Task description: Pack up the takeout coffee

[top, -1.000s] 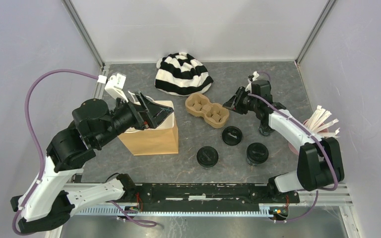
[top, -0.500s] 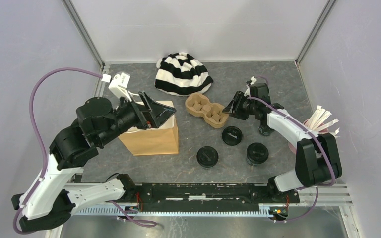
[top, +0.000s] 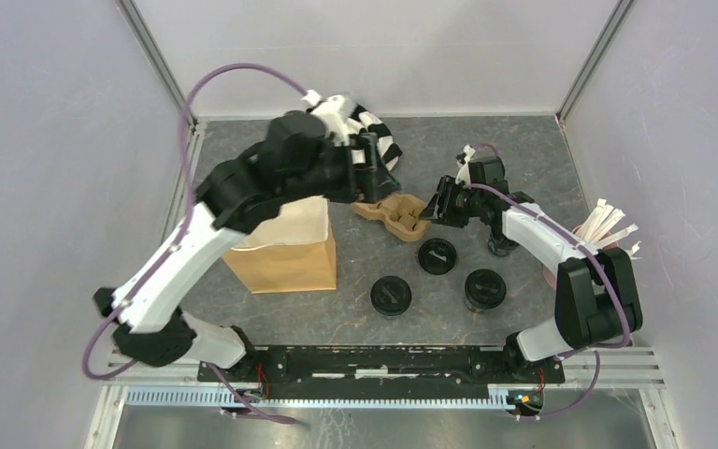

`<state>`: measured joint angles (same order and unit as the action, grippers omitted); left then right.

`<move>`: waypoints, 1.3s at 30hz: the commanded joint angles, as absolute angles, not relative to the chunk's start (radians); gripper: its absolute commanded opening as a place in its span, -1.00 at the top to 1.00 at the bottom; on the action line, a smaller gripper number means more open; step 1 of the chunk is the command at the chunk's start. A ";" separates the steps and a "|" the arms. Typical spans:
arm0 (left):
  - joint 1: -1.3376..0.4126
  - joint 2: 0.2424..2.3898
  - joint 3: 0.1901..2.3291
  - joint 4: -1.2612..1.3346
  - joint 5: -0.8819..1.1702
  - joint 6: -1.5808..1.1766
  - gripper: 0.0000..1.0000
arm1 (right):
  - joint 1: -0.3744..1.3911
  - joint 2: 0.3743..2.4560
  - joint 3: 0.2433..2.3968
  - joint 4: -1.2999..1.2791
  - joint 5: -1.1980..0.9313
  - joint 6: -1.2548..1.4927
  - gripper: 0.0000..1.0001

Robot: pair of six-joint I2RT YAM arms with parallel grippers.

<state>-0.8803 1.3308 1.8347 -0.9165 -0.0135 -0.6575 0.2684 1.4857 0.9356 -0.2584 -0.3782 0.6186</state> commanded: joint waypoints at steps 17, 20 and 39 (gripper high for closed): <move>-0.976 1.941 2.067 -1.073 -0.285 -0.415 0.23 | 0.222 1.454 0.870 -0.180 -0.474 0.526 0.25; -0.974 2.000 2.087 -1.069 -0.270 -0.427 0.30 | 0.217 1.464 0.849 -0.149 -0.502 0.557 0.25; -0.815 2.230 2.178 -1.094 -0.295 -0.473 -0.19 | 0.209 1.492 0.799 -0.047 -0.597 0.654 0.22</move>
